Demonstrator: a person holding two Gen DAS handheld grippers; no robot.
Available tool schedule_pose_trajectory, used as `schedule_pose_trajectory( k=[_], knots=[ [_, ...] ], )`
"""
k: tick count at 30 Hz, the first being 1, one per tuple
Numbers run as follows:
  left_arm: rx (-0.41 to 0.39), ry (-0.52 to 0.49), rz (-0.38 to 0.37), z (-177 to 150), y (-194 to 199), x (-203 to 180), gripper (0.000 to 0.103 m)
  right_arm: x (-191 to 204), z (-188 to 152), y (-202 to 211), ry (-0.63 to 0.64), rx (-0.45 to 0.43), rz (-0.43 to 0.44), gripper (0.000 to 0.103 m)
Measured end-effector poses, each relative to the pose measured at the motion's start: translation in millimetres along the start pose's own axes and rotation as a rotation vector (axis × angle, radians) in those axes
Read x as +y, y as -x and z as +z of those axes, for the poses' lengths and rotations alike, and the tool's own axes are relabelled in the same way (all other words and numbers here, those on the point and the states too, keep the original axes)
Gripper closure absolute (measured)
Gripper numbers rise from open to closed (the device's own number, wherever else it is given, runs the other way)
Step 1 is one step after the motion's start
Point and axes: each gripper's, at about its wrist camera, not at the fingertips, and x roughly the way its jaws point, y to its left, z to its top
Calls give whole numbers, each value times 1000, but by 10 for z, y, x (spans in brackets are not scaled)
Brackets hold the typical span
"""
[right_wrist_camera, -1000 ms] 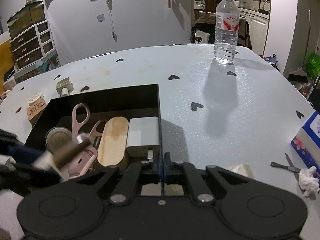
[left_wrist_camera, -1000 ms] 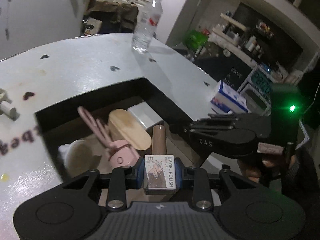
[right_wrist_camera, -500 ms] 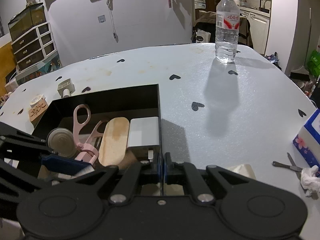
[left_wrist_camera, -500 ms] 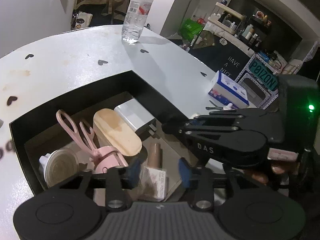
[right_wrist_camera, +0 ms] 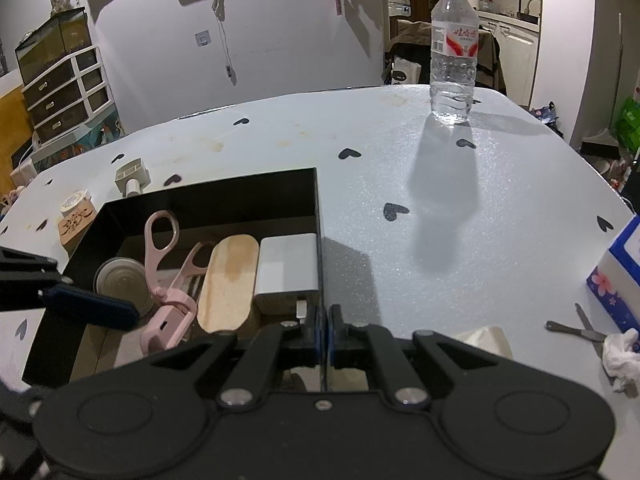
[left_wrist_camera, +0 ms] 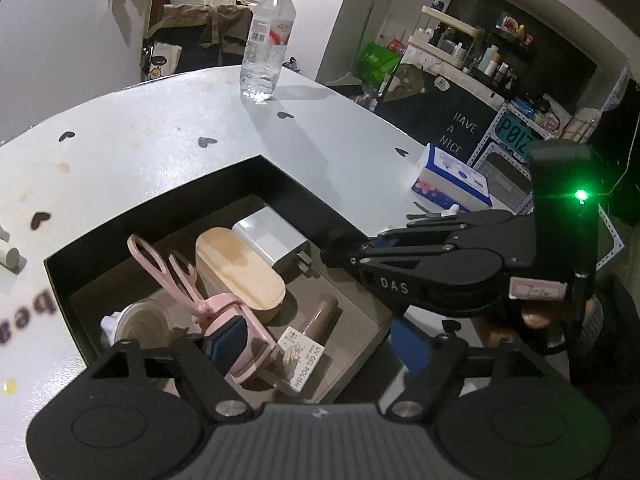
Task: Organize rigid objects
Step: 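Lower the polish box into the black box and release it, then reach the left gripper to the carved wooden stamp block and grasp it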
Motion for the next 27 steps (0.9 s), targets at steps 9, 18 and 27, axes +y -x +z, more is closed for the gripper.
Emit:
schedule_pose_trajectory(
  k=[9,18,27],
  knots=[
    [-37,-25,5,-44,167,-73,2,-5,4,-2,-1,1,-1,98],
    [-84,-18,84,-118,405,47,0,-7,4,-3,-2,2,-1,99],
    [-167,80,253,-269,807,547,0,-6,4,-4,-2,1,-1,99]
  ],
)
